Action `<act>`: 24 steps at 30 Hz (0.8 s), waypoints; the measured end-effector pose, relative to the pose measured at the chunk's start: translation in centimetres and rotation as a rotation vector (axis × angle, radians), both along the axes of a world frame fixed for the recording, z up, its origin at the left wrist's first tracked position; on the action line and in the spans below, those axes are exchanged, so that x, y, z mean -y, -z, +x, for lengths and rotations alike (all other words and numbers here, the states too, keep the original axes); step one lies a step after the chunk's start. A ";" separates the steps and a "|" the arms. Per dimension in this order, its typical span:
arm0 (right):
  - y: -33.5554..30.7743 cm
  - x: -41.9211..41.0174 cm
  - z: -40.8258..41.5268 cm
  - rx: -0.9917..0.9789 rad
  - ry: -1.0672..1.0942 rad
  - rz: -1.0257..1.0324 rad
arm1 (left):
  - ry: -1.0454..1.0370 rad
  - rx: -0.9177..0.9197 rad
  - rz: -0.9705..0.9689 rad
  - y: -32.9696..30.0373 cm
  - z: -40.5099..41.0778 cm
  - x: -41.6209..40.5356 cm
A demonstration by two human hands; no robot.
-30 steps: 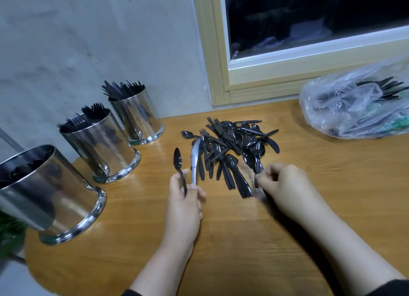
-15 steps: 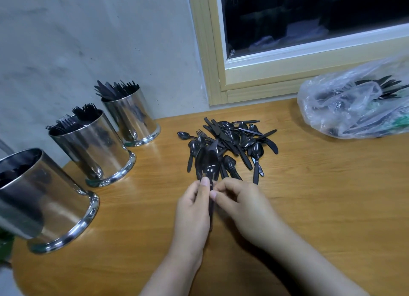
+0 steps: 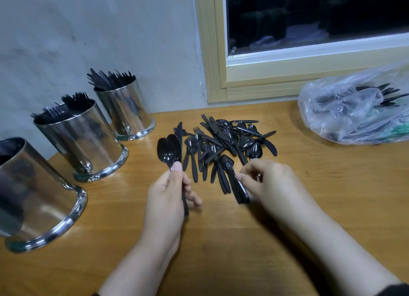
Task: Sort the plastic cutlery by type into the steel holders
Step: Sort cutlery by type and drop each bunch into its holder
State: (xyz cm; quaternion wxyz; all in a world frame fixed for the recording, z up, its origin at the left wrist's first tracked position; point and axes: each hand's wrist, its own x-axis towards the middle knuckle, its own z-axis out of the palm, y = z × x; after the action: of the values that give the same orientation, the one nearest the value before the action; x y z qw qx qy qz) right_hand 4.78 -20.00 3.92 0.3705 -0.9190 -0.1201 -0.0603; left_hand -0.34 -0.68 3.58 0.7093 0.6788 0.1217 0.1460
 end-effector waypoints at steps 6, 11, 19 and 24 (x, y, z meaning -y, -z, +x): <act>-0.2 -1.1 4.3 0.021 0.058 -0.231 | 0.047 0.021 -0.055 -1.9 4.4 -1.1; 0.6 1.2 5.7 -0.079 0.226 -0.178 | 0.125 0.030 -0.098 -0.5 7.5 0.1; 1.7 0.4 6.4 -0.150 0.279 -0.326 | 0.098 0.034 -0.100 1.1 8.6 -1.1; 1.5 0.5 6.5 -0.207 0.306 -0.241 | 0.107 0.021 -0.115 1.3 8.6 -0.8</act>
State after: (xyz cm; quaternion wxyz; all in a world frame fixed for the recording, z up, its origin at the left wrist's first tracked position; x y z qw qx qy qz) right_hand 11.32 -20.46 2.39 0.2549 -0.9655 0.0529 -0.0064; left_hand 8.23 0.14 2.25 0.7552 0.6408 0.0862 0.1076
